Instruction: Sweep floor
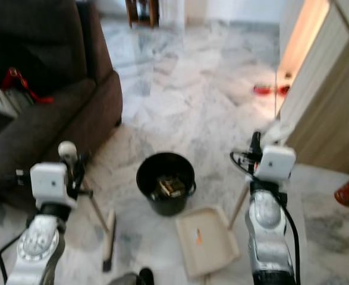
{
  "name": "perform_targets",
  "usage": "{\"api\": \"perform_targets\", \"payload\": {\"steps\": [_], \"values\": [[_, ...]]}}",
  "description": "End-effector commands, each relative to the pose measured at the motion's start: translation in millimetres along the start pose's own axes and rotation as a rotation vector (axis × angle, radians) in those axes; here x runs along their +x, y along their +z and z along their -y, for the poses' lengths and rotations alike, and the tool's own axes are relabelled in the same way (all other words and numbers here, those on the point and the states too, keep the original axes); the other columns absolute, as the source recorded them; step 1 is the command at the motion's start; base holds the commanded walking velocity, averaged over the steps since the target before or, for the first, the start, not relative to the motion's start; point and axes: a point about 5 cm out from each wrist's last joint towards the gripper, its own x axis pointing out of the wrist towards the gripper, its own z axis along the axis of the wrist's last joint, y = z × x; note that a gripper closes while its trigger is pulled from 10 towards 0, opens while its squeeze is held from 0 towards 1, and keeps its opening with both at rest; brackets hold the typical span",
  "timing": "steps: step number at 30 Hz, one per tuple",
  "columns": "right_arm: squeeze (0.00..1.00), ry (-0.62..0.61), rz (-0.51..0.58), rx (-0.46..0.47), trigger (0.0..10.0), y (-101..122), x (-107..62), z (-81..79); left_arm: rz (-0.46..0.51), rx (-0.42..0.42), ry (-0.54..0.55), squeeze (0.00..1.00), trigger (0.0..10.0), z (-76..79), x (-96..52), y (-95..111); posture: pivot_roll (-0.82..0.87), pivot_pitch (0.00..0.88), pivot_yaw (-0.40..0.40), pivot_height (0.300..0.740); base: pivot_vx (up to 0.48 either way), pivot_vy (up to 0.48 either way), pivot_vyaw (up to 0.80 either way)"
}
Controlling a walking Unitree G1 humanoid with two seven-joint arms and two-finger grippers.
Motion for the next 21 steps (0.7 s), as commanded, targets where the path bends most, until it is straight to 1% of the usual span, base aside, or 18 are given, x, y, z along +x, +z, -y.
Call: {"api": "perform_targets", "payload": {"steps": [1,2,6,9,11,12,13,16,19,21], "values": [[0.00,0.005,0.051,0.016,10.0,11,3.7,-2.9,0.038,0.013,0.007,0.00,10.0,-3.7,1.4,6,0.02,0.085,0.028,0.740,-0.296,0.000,0.00],[0.00,0.007,0.052,0.017,10.0,11,3.7,-3.3,0.038,0.013,0.008,0.00,10.0,-3.8,1.5,6,0.02,0.085,0.028,0.740,-0.277,0.000,0.00],[0.00,0.011,0.051,0.024,10.0,11,3.3,-4.5,0.032,0.015,0.012,0.00,10.0,-4.3,1.7,5,0.02,0.085,0.028,0.740,0.000,0.000,0.00],[0.00,0.064,0.024,0.048,10.0,5,3.4,-10.3,0.032,0.013,0.017,0.00,10.0,-4.5,2.8,4,0.01,0.081,0.026,0.740,0.000,0.000,0.00],[0.00,0.071,0.009,0.052,10.0,3,3.4,-11.5,0.031,0.011,0.019,0.00,10.0,-4.4,3.1,4,0.01,0.078,0.024,0.740,0.000,0.000,0.00],[0.00,0.066,0.005,0.070,10.0,2,3.7,-12.0,0.031,0.008,0.021,0.00,10.0,-4.3,3.6,4,0.01,0.074,0.023,0.740,0.000,0.000,0.00],[0.00,0.064,0.004,0.084,10.0,3,4.3,-12.4,0.031,0.007,0.021,0.00,10.0,-4.2,4.3,3,0.00,0.072,0.020,0.740,0.000,0.000,-0.52],[0.00,0.076,0.011,0.085,10.0,4,5.1,-12.1,0.031,-0.001,0.023,0.00,10.0,-2.9,6.0,1,-0.01,0.063,0.017,0.740,0.000,0.000,-0.80],[0.00,0.073,0.015,0.082,10.0,5,6.8,-6.3,0.036,-0.025,0.008,0.00,10.0,5.0,10.7,0,-0.03,0.059,0.015,0.740,0.000,0.000,-0.80],[0.00,0.071,0.015,0.081,10.0,5,7.4,-4.8,0.038,-0.028,0.004,0.00,10.0,7.0,12.1,0,-0.03,0.059,0.015,0.740,0.000,0.000,-0.80]]}}
